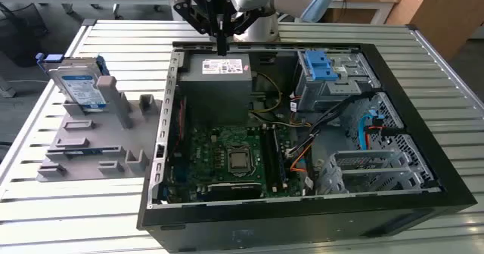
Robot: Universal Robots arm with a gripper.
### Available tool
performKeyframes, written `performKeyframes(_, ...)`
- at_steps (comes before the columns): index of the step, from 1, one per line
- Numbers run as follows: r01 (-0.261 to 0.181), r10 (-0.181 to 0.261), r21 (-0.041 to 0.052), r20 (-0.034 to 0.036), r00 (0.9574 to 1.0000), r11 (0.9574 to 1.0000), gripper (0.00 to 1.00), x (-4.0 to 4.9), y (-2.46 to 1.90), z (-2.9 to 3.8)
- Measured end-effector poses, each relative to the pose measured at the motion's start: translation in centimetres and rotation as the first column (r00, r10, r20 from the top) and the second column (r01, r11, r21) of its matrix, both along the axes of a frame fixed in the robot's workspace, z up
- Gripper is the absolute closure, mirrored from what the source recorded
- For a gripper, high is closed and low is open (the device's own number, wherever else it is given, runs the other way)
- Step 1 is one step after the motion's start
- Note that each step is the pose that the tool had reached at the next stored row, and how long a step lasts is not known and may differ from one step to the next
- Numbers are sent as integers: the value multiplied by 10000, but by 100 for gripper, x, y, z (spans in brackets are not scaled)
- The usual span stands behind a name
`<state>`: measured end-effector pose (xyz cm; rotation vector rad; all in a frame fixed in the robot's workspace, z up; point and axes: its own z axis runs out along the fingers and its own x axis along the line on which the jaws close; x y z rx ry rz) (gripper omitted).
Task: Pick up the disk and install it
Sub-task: 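Reach for the disk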
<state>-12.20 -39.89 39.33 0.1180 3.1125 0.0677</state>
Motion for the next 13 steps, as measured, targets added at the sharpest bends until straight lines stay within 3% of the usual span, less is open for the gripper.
performKeyframes(13,0,0,0,0,10000,10000,89,-25,0,0)
